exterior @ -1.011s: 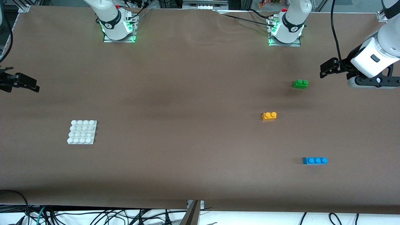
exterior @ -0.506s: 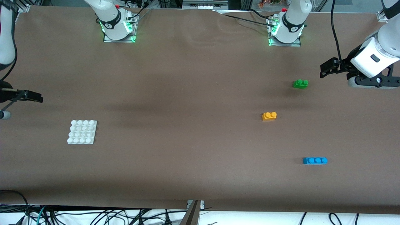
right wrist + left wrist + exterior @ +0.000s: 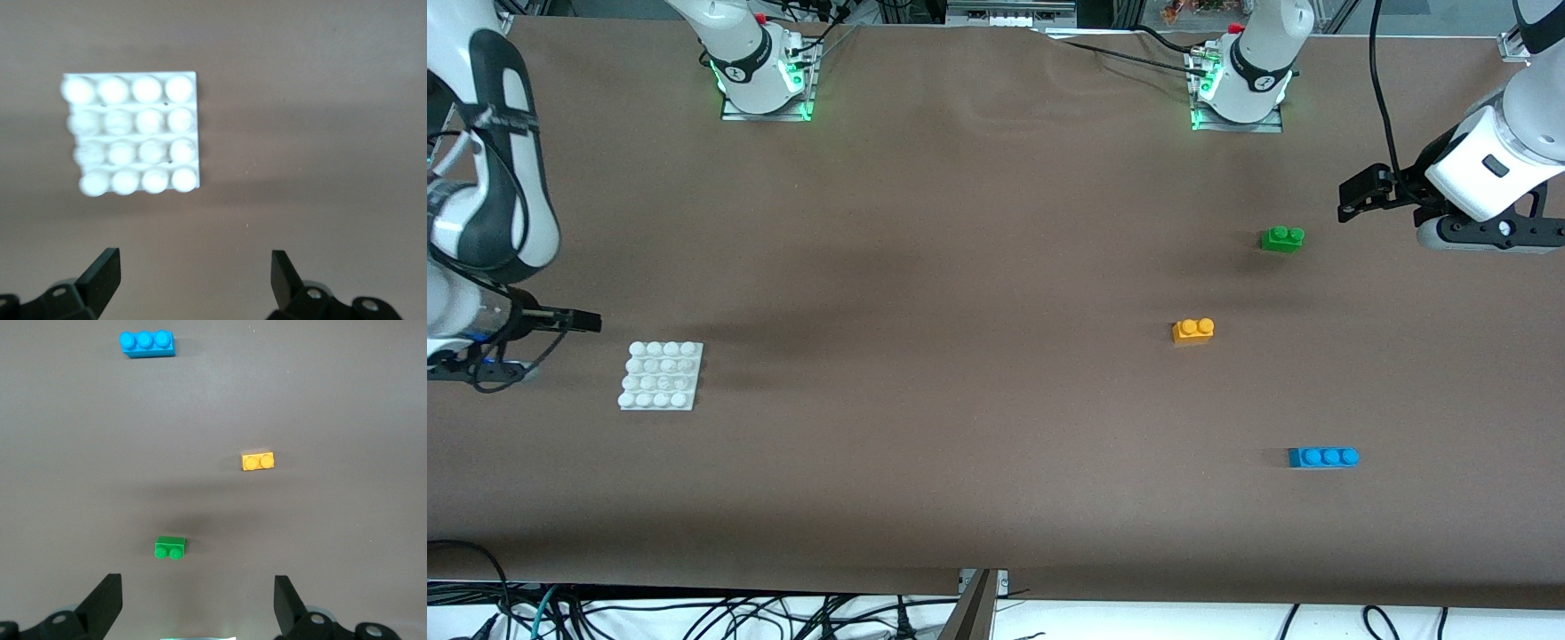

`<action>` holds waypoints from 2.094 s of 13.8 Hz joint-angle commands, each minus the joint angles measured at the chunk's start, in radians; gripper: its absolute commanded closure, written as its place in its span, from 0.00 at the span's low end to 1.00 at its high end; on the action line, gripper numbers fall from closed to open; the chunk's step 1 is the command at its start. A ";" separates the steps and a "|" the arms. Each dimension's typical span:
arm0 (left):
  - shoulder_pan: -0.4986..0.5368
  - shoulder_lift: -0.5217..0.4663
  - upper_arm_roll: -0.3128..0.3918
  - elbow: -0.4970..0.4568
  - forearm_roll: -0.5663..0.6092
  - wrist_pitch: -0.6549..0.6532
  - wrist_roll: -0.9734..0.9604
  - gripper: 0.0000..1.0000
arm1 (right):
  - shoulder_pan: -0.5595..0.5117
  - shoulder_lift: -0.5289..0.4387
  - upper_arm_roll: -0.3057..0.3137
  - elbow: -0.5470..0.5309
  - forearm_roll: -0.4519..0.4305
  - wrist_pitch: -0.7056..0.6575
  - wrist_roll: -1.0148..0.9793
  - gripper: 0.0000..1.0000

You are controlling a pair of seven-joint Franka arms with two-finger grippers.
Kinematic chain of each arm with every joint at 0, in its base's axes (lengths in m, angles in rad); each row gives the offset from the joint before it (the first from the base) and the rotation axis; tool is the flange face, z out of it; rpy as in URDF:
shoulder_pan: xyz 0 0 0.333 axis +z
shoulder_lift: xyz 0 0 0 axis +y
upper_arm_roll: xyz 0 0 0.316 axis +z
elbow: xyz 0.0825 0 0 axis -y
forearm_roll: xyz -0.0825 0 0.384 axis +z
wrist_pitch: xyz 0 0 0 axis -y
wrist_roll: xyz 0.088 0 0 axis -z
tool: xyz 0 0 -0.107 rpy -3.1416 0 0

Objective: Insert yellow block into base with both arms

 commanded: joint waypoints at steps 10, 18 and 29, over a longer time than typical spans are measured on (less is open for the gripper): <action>0.005 0.015 0.002 0.033 -0.009 -0.025 0.023 0.00 | 0.005 0.115 0.018 -0.081 0.079 0.259 0.046 0.00; 0.005 0.015 0.002 0.033 -0.009 -0.025 0.023 0.00 | 0.020 0.155 0.038 -0.078 0.079 0.365 0.071 0.00; 0.006 0.015 0.002 0.032 -0.009 -0.025 0.021 0.00 | 0.022 0.195 0.053 -0.080 0.078 0.395 0.063 0.00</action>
